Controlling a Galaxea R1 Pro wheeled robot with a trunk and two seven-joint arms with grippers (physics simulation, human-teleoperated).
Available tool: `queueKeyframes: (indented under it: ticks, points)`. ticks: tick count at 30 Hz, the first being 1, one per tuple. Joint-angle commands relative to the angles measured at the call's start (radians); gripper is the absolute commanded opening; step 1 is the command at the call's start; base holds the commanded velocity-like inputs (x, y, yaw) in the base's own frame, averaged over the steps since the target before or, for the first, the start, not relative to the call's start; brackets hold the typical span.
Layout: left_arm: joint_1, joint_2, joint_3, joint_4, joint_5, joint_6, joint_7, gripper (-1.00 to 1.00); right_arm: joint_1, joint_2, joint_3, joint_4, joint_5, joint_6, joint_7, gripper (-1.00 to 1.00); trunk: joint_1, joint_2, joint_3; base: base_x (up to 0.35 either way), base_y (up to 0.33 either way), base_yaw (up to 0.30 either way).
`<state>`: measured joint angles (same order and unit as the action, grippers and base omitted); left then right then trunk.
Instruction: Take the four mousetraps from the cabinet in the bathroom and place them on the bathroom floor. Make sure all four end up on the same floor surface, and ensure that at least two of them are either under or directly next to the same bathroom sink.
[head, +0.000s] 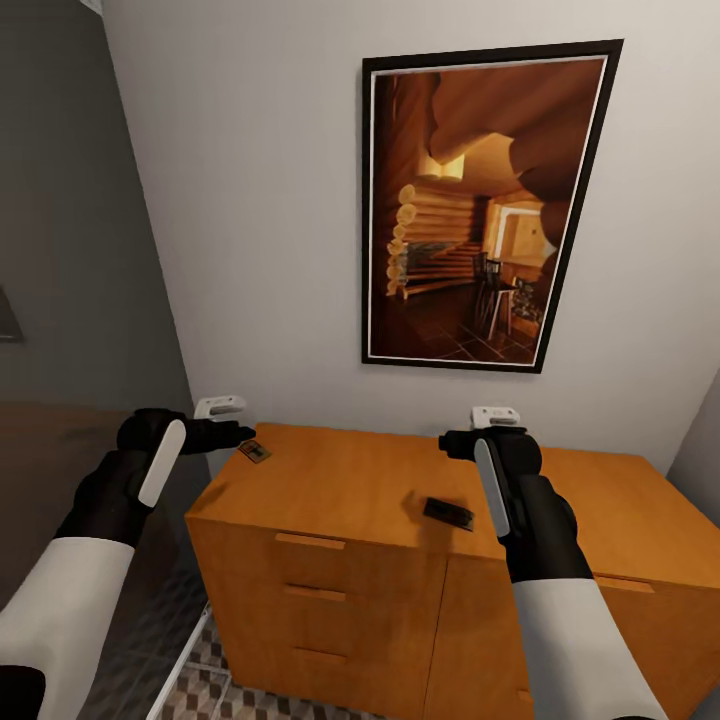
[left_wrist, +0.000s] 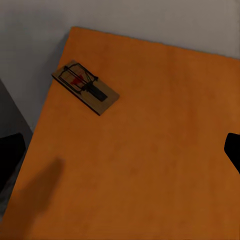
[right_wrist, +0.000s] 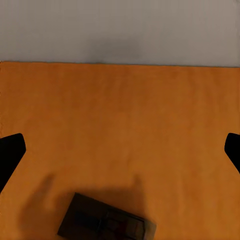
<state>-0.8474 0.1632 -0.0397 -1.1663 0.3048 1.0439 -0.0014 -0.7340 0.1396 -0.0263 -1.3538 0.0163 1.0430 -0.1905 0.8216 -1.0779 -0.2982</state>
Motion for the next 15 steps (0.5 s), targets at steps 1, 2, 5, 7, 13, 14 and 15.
queueKeyframes:
  ticks: [1,2,5,7,13,14,15]
  points:
    - [-0.001,0.001,-0.002,0.001,0.0,0.003,0.0,1.0,-0.001,0.001,-0.001,-0.001,0.001,0.004,0.0,1.0,0.0,-0.001,-0.001,0.0,0.0,0.0]
    - [-0.001,0.001,-0.002,0.002,0.0,0.003,0.0,1.0,-0.001,0.001,-0.001,-0.002,0.0,0.004,0.0,1.0,0.0,-0.001,-0.001,0.0,0.0,0.0]
    - [-0.001,0.001,-0.002,0.004,0.0,0.003,0.0,1.0,-0.001,0.001,-0.001,-0.002,-0.001,0.004,0.0,1.0,0.0,-0.001,-0.001,0.0,0.0,0.0]
    - [-0.001,0.001,-0.002,0.006,0.0,0.003,0.0,1.0,-0.001,0.001,-0.001,-0.002,-0.001,0.004,0.0,1.0,0.0,-0.001,-0.001,0.0,0.0,0.0]
    - [-0.001,0.001,-0.002,0.009,0.0,0.003,0.0,1.0,0.002,0.0,-0.001,0.002,-0.005,0.004,0.002,1.0,0.0,-0.001,-0.001,0.0,0.0,0.0]
    - [-0.001,0.001,-0.002,0.009,0.0,0.003,0.0,1.0,0.003,0.0,-0.001,0.004,-0.006,0.004,0.002,1.0,0.0,-0.001,-0.001,0.0,0.0,0.0]
    - [-0.001,0.001,-0.002,0.009,0.0,0.003,0.0,1.0,0.003,0.0,-0.001,0.005,-0.006,0.004,0.002,1.0,0.0,-0.001,-0.001,0.0,0.0,0.0]
